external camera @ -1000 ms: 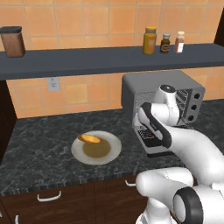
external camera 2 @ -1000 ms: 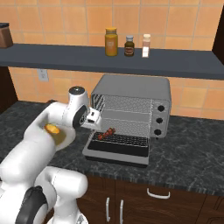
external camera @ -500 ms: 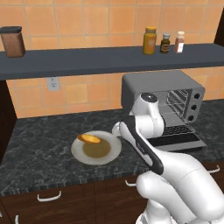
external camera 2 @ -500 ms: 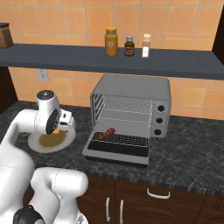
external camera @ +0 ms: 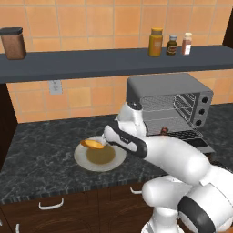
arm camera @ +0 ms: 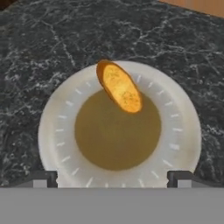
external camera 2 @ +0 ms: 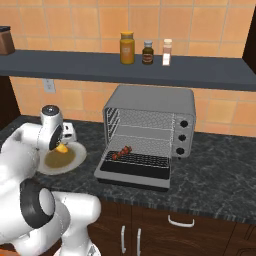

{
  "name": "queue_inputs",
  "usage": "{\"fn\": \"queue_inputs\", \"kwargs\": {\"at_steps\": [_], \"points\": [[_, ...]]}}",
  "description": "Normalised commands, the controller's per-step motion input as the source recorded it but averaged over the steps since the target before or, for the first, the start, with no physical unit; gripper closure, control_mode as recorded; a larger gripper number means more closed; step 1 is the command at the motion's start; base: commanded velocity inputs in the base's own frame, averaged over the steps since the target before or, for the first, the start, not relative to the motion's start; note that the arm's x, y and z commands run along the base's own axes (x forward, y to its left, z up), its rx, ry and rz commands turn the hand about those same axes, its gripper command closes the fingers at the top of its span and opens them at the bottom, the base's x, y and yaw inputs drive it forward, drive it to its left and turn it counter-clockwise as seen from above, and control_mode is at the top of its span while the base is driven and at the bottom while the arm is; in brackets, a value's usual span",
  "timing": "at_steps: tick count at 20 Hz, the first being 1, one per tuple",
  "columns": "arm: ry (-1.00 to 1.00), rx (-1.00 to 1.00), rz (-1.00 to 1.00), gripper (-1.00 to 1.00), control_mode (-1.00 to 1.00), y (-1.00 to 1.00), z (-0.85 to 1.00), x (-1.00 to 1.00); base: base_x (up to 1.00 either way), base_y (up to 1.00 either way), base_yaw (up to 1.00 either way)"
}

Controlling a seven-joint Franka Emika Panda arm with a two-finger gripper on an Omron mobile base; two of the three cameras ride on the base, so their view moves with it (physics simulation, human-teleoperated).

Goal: Pick up the kebab skewer and baguette bread, and place them inside the toaster oven. Close the toaster oven door and start by setting the timer.

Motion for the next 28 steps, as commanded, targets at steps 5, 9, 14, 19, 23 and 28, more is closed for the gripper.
{"fn": "queue_inputs", "kwargs": {"at_steps": [5,9,14,19,23,28], "points": [[0.13,-0.16,0.12,-1.0,-1.0,0.38,-0.12,0.95,0.0,0.0,0.0],[0.11,-0.17,0.11,-1.0,-1.0,0.28,-0.35,0.73,0.0,0.0,0.0],[0.06,-0.09,0.12,-1.0,-1.0,0.31,-0.41,0.24,0.0,0.0,0.0],[0.05,-0.05,0.1,-1.0,-1.0,0.1,-0.51,0.32,0.0,0.0,0.0],[0.04,-0.02,0.06,-1.0,-1.0,0.01,-0.45,0.13,0.0,0.0,0.0],[0.04,0.0,0.01,-1.0,-1.0,0.13,-0.23,0.21,0.0,0.0,0.0]]}}
